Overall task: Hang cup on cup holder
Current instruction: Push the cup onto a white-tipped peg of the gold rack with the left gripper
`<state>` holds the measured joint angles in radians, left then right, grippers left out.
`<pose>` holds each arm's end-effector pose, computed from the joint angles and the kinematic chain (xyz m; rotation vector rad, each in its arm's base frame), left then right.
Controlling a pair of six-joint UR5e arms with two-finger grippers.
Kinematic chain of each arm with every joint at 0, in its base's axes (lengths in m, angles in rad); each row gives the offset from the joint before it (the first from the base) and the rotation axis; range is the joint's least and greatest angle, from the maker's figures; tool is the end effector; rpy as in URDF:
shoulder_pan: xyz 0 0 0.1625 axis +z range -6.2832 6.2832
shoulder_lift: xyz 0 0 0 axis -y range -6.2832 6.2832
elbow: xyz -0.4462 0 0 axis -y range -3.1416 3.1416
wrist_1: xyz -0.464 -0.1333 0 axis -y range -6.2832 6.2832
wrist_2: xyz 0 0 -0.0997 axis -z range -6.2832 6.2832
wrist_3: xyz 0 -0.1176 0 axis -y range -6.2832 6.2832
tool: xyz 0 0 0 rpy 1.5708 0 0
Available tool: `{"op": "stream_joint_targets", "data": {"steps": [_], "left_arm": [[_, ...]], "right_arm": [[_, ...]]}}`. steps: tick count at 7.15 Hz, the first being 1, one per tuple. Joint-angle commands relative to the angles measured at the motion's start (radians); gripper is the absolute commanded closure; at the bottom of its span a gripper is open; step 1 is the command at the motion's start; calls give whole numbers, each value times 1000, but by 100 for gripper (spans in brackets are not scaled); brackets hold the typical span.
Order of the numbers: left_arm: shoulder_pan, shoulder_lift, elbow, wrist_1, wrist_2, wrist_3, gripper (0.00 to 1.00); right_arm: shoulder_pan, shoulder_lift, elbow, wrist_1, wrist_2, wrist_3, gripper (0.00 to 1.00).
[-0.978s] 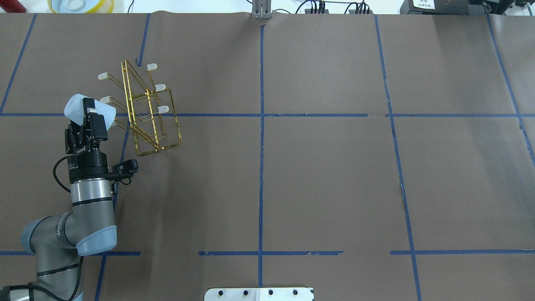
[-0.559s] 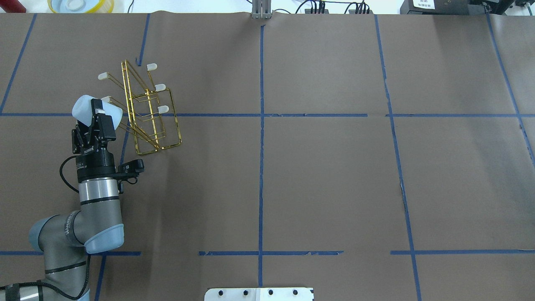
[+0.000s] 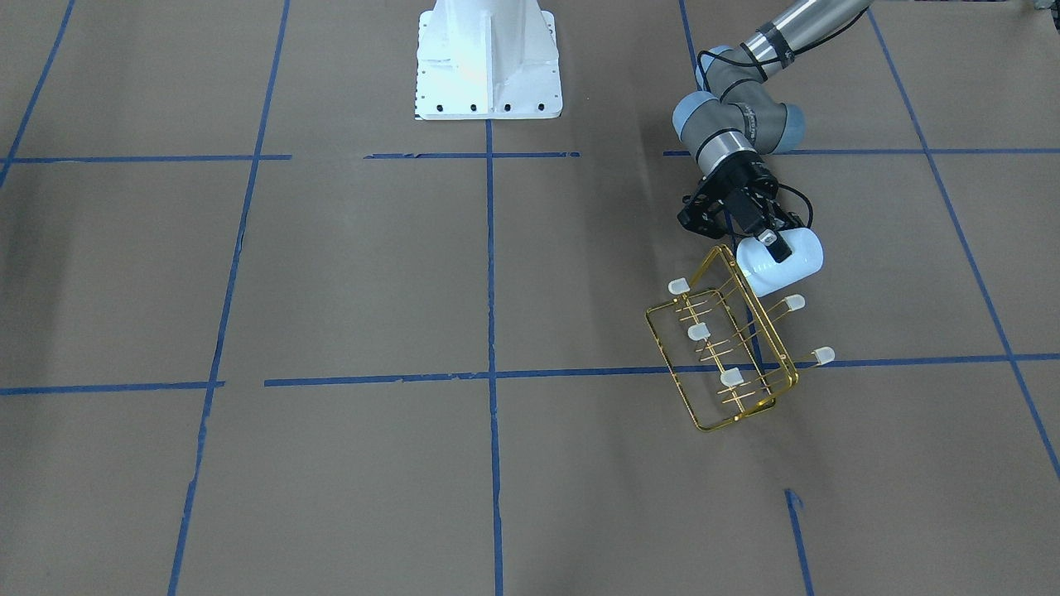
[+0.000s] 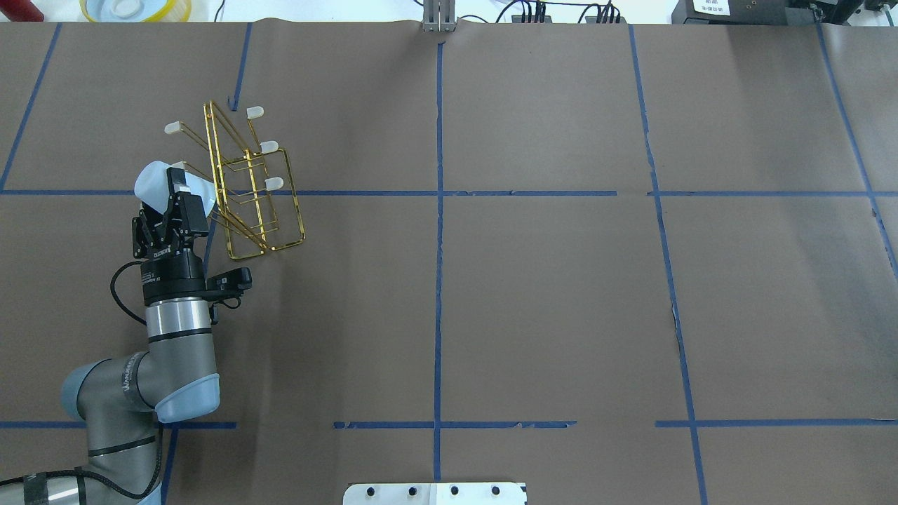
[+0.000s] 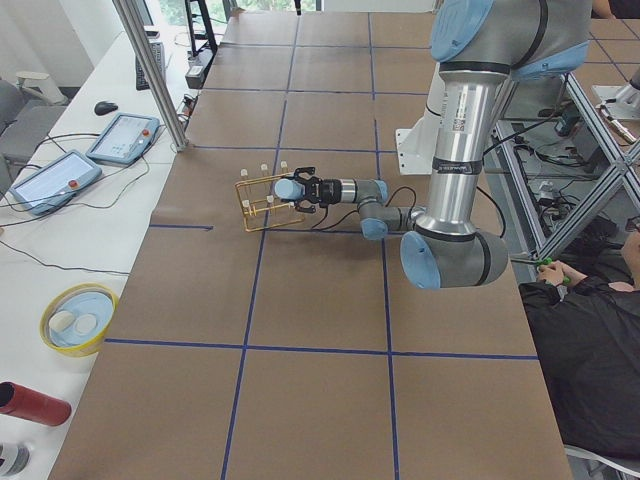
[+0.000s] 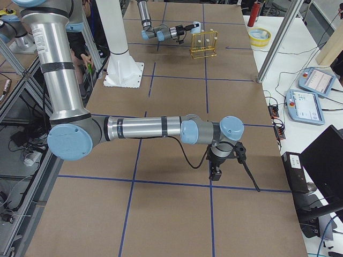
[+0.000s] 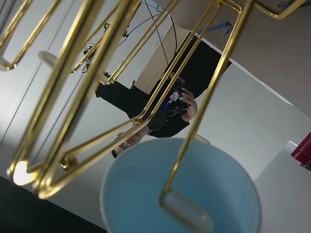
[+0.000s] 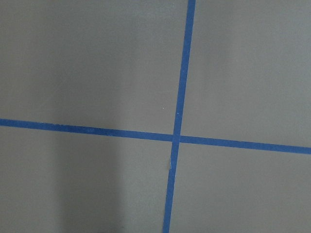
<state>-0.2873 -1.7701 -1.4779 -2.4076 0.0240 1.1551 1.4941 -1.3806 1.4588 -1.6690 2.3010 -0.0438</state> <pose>0.5101 -0.4123 0.4682 0.8576 -1.4766 1.1327 0.0053 -0.6472 0.6540 -0.0311 -0.7301 -0.1078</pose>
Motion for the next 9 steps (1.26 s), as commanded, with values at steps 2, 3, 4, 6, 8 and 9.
{"op": "stream_joint_targets", "data": {"steps": [2,3,4,6,8,9], "left_arm": [[-1,-5,1,2,-28,-5,65],[-1,-5,-1,1,-32,-11,14],[-1,-3,-1,1,-41,-44,0],[-3,3,-13,1,-42,-46,0],[-9,53,-89,-11,-77,-63,0],[-9,134,-182,-13,-101,-113,0]], "right_arm": [[0,0,0,0,0,-1,0],[0,0,0,0,0,-1,0],[0,0,0,0,0,-1,0],[0,0,0,0,0,-1,0],[0,0,0,0,0,1,0],[0,0,0,0,0,-1,0]]}}
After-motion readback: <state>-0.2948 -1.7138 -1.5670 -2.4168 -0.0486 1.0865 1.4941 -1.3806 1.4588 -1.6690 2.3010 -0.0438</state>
